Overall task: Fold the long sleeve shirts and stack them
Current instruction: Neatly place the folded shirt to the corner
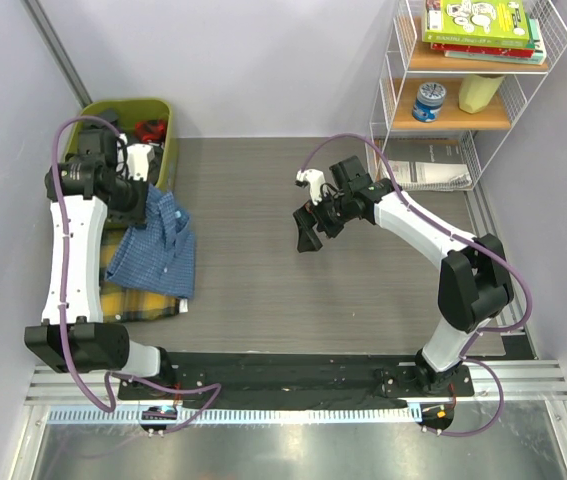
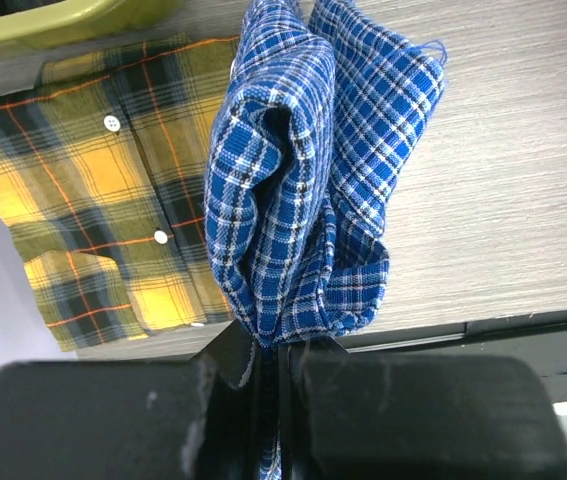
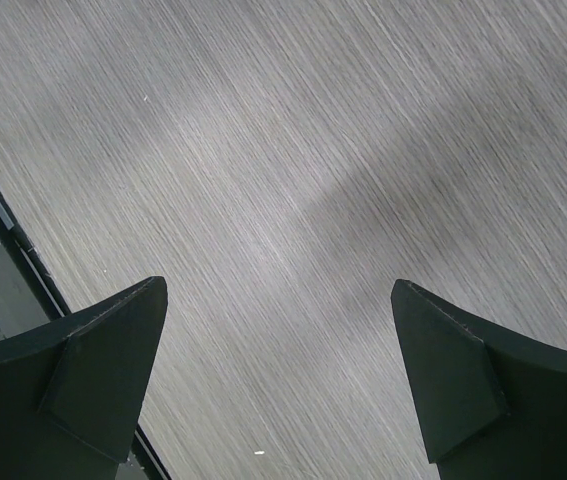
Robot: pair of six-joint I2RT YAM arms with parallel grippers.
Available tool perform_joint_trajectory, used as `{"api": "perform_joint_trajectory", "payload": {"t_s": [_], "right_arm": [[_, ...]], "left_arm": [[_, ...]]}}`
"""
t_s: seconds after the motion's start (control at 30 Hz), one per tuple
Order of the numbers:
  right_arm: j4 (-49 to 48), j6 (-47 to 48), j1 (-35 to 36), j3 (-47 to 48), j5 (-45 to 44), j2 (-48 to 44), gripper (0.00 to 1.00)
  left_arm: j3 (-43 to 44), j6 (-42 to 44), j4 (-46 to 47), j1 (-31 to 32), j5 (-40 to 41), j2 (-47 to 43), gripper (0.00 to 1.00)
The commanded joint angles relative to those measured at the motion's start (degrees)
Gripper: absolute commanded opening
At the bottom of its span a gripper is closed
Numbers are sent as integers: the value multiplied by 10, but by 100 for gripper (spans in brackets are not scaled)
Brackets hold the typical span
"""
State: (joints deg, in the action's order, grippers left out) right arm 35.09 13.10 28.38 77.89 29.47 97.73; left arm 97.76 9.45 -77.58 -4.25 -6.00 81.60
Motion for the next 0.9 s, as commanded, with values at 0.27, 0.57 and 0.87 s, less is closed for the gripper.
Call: {"api": "perform_joint_trajectory", "payload": {"t_s": [0.27,0.57,0.87], "right_arm": [[8,1,0,-4,-9,-15,100],[8,4,0,-10,-13,-11,100],[8,-3,0,-5,-3,1,100]], "left_arm": [[-43,61,-176,-51,-11,-18,0],[-78,120,-176,-59,-24,-44,0],[-63,228,-135,-161,-31,-9,0]]}}
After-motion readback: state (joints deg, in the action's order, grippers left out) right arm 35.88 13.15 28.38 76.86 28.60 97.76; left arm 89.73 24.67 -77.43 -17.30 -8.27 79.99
